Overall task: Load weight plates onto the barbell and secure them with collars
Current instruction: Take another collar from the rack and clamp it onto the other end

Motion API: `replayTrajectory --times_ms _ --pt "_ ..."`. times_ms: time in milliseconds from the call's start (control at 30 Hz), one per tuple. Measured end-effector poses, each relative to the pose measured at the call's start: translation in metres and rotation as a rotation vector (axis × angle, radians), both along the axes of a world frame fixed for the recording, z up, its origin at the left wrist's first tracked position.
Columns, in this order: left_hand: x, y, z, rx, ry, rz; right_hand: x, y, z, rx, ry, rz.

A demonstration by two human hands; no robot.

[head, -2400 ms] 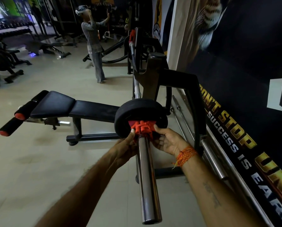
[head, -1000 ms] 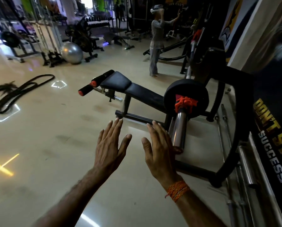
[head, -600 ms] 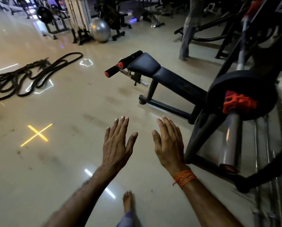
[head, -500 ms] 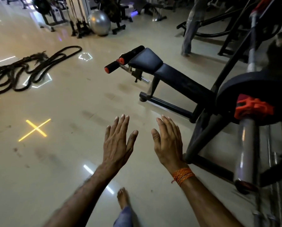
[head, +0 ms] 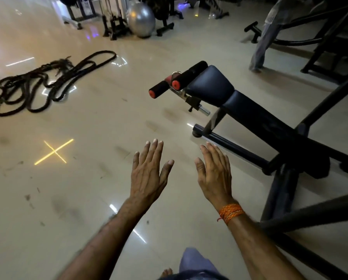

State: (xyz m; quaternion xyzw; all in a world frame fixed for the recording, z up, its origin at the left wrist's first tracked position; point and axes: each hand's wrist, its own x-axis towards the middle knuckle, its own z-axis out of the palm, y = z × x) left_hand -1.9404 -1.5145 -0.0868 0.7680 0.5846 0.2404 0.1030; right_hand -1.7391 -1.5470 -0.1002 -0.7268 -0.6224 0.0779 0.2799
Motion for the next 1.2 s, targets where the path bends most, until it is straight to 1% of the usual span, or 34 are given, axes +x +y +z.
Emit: replayTrajectory --times_ms 67,200,367,467,567,667,800,933,1067,1200 --pt "-0.006 0.042 0.000 0.015 0.013 0.005 -0.006 0.044 -0.004 0.011 -0.006 0.020" --pt "-0.021 0.148 -0.008 0.015 0.049 0.035 -0.016 0.159 -0.018 0.021 -0.007 0.072" --pt "-0.048 0.285 -0.003 -0.001 0.043 0.152 -0.039 0.317 -0.020 0.028 0.003 0.173" --pt "-0.073 0.367 0.004 0.002 0.068 0.212 -0.060 0.412 -0.013 0.035 -0.024 0.252" --pt "-0.098 0.444 0.003 0.004 0.028 0.284 -0.083 0.503 -0.007 0.056 0.005 0.277" --pt "-0.124 0.531 -0.006 0.008 0.008 0.300 -0.108 0.595 -0.012 0.079 0.020 0.282" --pt "-0.159 0.664 -0.020 -0.002 -0.025 0.267 -0.139 0.717 -0.027 0.062 -0.014 0.233" --pt "-0.183 0.789 -0.011 -0.017 -0.029 0.179 -0.163 0.823 -0.023 0.066 0.010 0.139" --pt "-0.192 0.913 0.005 -0.041 -0.024 0.087 -0.177 0.924 -0.015 0.098 0.060 0.036" --pt "-0.187 1.039 0.004 -0.029 0.008 -0.001 -0.176 1.035 -0.025 0.120 0.072 -0.035"
